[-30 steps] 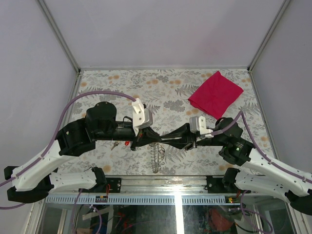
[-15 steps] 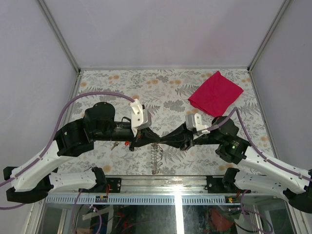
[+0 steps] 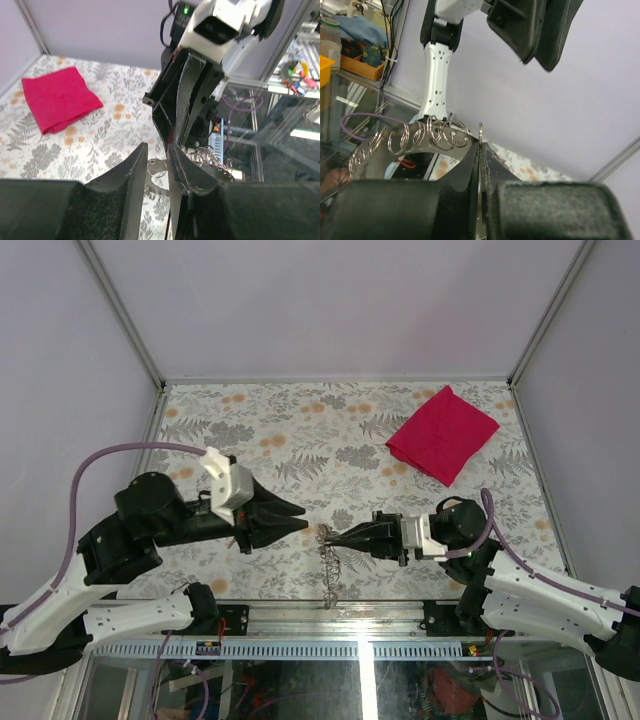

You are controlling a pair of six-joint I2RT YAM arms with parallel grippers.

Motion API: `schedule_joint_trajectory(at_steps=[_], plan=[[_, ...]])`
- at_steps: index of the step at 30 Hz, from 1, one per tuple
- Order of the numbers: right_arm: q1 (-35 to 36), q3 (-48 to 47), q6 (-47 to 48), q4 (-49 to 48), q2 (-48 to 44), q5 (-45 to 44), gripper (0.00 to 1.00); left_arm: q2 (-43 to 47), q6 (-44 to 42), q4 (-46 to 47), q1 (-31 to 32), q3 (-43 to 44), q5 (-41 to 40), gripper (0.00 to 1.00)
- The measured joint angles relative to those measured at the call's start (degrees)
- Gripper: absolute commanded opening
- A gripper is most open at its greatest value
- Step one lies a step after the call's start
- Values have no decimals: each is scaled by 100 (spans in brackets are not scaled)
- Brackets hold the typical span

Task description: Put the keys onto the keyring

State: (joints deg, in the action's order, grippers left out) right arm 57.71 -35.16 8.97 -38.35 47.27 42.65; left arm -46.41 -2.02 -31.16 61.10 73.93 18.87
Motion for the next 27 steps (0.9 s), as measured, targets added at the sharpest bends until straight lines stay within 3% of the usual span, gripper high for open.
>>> schedule_joint_trajectory(at_steps=[8, 17, 27], plan=[[0, 595, 295, -1993, 74, 339, 0, 487, 295, 861, 0, -345, -105, 22], [0, 632, 625, -2962, 166, 592, 0, 433, 310, 994, 0, -487, 212, 21], [2, 647, -260, -4564, 804, 584, 0, 562, 299, 1169, 0, -608, 627, 28]])
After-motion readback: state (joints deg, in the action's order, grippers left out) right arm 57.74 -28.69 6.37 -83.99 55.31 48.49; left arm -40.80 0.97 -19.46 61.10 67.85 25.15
